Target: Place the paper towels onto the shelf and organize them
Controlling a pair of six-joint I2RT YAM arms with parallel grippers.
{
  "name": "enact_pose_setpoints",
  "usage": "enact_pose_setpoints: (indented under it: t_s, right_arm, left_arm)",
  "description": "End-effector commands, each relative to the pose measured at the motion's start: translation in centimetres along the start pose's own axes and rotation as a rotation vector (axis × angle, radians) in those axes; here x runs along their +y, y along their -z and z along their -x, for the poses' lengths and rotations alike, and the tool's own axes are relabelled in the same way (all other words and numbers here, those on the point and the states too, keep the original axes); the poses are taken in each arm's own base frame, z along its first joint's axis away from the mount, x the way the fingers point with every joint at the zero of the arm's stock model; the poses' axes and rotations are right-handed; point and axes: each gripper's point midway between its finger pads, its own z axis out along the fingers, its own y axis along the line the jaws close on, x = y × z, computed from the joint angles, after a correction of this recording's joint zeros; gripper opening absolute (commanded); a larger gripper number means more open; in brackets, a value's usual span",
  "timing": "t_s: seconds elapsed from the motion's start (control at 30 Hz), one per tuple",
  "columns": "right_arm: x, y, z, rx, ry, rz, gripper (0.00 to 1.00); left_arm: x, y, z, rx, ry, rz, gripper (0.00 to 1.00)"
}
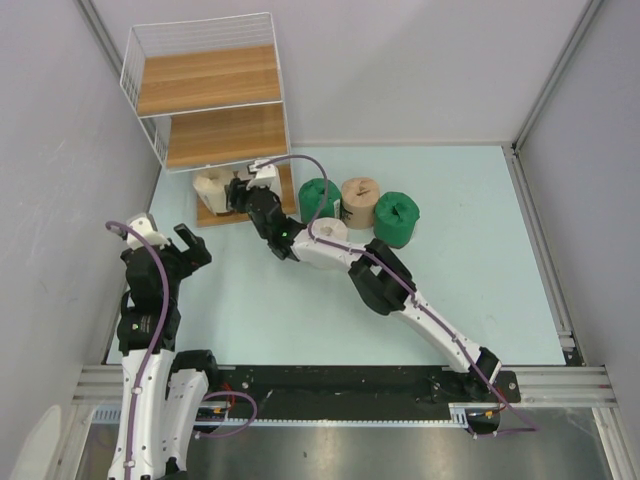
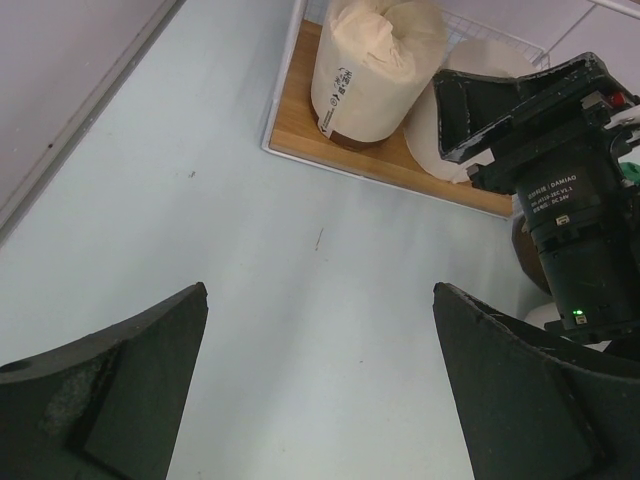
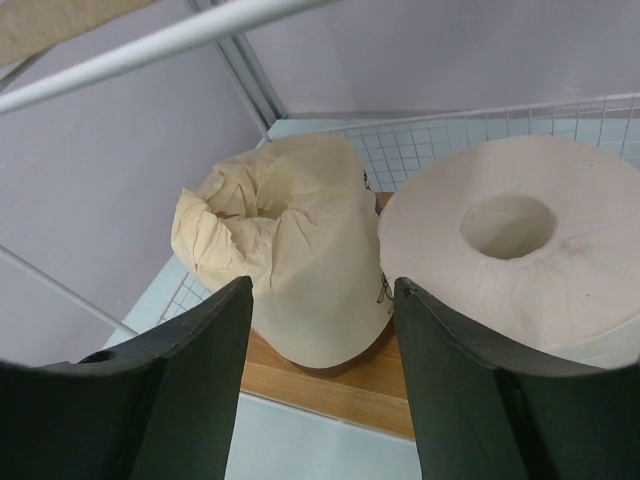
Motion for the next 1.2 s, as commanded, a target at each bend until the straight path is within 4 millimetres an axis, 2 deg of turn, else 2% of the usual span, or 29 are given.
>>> enact_pose_setpoints:
  t_s: [0.0, 0.07, 0.13, 0.2, 0.27, 0.3, 0.33, 0.37, 0.53, 0.57, 0.6, 0.63, 0.67, 0.7, 0.73, 0.77, 0.8, 0.83, 0.9, 0.93, 1.0, 1.03, 1.1, 1.13, 1.17]
  right_arm:
    - [1.1, 0.0, 3.0, -0.073, -0.031, 0.037, 0.63]
    - [2.0, 0.6, 4.6, -0.099, -0.046, 0.071, 0.64]
    - [2.4, 1.6, 4.9, -0.086, -0.044, 0.091, 0.63]
    - [4.0, 2.9, 4.9, -0.071, -0.036, 0.14, 0.64]
    - [5.4, 5.1, 5.0, -0.049, -0.025, 0.177, 0.65]
    - [6.0, 6.0, 5.0, -0.041, -0.015, 0.193, 0.66]
    - [5.1, 7.5, 3.2, 0.008, 0.01, 0.182, 0.66]
    - [6.9, 9.1, 5.8, -0.024, -0.01, 0.215, 0.66]
    - [7.5, 15.0, 9.0, 0.012, 0.0, 0.239, 0.69]
    - [7.2, 16.4, 10.2, 0.038, 0.017, 0.223, 0.7]
    - [7.2, 17.1, 10.6, 0.059, 0.03, 0.213, 0.74]
    - [5.8, 17.9, 9.9, 0.123, 0.071, 0.15, 0.75]
    - [5.1, 18.4, 10.3, 0.144, 0.081, 0.112, 0.77]
    - [4.4, 19.1, 12.0, 0.146, 0.065, 0.073, 0.81]
    - [1.6, 20.0, 11.1, 0.215, 0.109, -0.036, 0.84]
    - [0.4, 20.6, 11.2, 0.24, 0.071, -0.089, 0.86]
    - [-0.6, 21.5, 12.9, 0.239, 0.044, -0.121, 0.89]
    - [-3.9, 22.8, 12.1, 0.309, 0.087, -0.221, 0.91]
    - [-6.7, 25.4, 13.4, 0.308, 0.039, -0.308, 0.96]
    - [-8.6, 26.8, 13.5, 0.328, 0.049, -0.356, 0.98]
    - [-10.7, 28.8, 14.4, 0.317, 0.029, -0.423, 0.99]
    - [-12.4, 31.0, 15.2, 0.322, 0.033, -0.455, 0.99]
    - [-14.2, 33.1, 16.3, 0.294, 0.002, -0.506, 1.0]
    - [-15.5, 35.1, 16.8, 0.288, -0.003, -0.527, 1.0]
    - [-16.3, 36.2, 17.3, 0.276, -0.019, -0.541, 1.0]
  left_arm:
    - [-0.7, 0.3, 1.4, -0.037, 0.009, -0.026, 1.0]
    - [-0.7, 0.3, 1.4, -0.039, 0.009, -0.025, 1.0]
    - [-0.6, 0.3, 1.5, -0.042, 0.009, -0.023, 1.0]
    - [-0.5, 0.3, 1.5, -0.043, 0.009, -0.018, 1.0]
    - [-0.6, 0.4, 1.6, -0.044, 0.009, -0.019, 1.0]
    - [-0.5, 0.3, 1.5, -0.042, 0.01, -0.016, 1.0]
    - [-0.5, 0.3, 1.5, -0.043, 0.009, -0.013, 1.0]
    - [-0.5, 0.3, 1.5, -0.043, 0.011, -0.013, 1.0]
    - [-0.4, 0.3, 1.5, -0.042, 0.012, -0.012, 1.0]
    - [-0.4, 0.3, 1.5, -0.04, 0.011, -0.011, 1.0]
    - [-0.5, 0.3, 1.5, -0.04, 0.013, -0.011, 1.0]
    - [-0.5, 0.3, 1.6, -0.046, 0.013, -0.013, 1.0]
    - [-0.5, 0.2, 1.5, -0.038, 0.013, -0.012, 1.0]
    - [-0.5, 0.2, 1.4, -0.036, 0.011, -0.014, 1.0]
    - [-0.5, 0.1, 1.4, -0.033, 0.011, -0.015, 1.0]
    - [-0.6, 0.1, 1.3, -0.03, 0.009, -0.017, 1.0]
    - [-0.7, 0.0, 1.3, -0.027, 0.008, -0.022, 1.0]
    - [-0.7, 0.0, 1.2, -0.024, 0.005, -0.026, 1.0]
    - [-1.3, -0.1, 1.4, -0.029, -0.004, -0.055, 1.0]
    - [-2.3, -0.1, 1.4, -0.02, -0.004, -0.11, 1.0]
    - [-3.5, 0.0, 1.6, -0.018, 0.007, -0.167, 1.0]
    - [-4.9, 0.2, 1.5, 0.001, 0.023, -0.233, 1.0]
    - [-7.6, 1.1, 2.0, 0.009, 0.046, -0.319, 1.0]
    - [-7.9, 0.4, 2.1, 0.009, 0.042, -0.282, 1.0]
    - [-10.7, 1.3, 1.4, 0.03, 0.006, -0.352, 1.0]
